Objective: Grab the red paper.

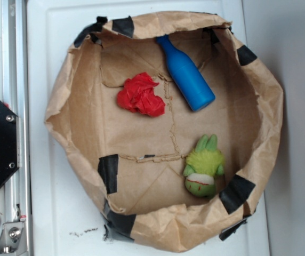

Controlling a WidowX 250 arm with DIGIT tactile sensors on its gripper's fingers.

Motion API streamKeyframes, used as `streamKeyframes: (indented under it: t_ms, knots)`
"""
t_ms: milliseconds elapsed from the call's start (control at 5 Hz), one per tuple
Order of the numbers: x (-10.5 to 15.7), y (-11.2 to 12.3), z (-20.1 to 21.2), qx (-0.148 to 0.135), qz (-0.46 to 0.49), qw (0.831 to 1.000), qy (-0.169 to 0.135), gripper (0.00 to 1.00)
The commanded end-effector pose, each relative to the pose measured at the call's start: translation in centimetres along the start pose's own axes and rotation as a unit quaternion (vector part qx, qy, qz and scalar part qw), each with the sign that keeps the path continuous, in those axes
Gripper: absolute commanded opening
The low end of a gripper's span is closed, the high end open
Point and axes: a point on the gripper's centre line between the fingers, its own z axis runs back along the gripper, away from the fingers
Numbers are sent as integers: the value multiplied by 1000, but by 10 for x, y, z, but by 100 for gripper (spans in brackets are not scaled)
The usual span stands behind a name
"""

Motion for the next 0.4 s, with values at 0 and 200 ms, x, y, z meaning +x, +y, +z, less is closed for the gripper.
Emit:
streamKeyframes:
  t_ms: [0,200]
  knots:
    - [0,0,0,0,0,1000,0,100]
    - [49,9,-14,26,9,999,-19,100]
